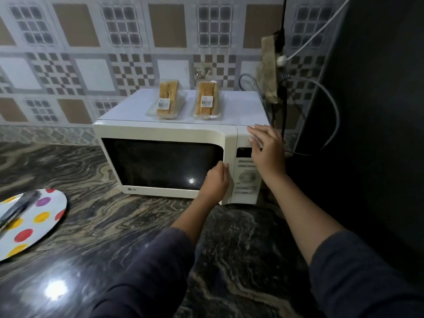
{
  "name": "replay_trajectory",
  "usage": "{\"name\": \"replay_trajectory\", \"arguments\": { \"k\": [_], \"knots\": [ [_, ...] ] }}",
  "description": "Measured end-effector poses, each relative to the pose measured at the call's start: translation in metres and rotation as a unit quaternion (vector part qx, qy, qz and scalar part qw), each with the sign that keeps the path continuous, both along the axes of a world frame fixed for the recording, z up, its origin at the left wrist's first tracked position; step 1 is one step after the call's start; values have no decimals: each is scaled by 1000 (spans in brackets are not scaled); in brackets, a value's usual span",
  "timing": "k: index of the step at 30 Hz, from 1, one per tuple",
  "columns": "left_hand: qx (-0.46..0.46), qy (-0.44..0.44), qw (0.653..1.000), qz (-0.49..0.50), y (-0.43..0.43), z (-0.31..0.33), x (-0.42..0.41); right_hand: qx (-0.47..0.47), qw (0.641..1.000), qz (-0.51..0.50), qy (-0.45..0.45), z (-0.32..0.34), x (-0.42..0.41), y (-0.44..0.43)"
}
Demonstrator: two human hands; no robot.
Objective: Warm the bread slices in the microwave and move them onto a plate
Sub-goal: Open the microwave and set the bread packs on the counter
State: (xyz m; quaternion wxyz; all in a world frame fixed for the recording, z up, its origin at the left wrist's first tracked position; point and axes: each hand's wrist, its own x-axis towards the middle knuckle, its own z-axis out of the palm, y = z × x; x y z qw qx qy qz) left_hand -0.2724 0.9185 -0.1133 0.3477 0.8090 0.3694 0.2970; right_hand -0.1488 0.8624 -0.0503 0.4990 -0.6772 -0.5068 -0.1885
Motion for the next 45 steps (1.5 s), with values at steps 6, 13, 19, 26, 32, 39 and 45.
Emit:
{"name": "replay_trajectory", "arguments": {
  "k": [6,13,19,26,32,39,45],
  "knots": [
    [3,-22,999,25,-6,-1,1,20,999,5,26,-4,-2,5],
    [-18,-24,999,33,-12,5,-1,10,996,5,83,3,-6,4],
    [-27,-17,999,30,-12,7,-1,-8,995,2,96,6,-6,3],
    [-41,-6,999,2,-8,9,-3,-38,995,19,86,7,-2,-1],
    [12,-42,998,-40,-29,-18,-46,-65,994,5,86,9,-2,0],
    [11,-57,995,-77,-57,-15,-96,-86,974,-24,207,20,-60,-15],
    [19,-66,996,-52,-88,-34,-152,-108,941,216,236,31,-159,-60]
  ]
}}
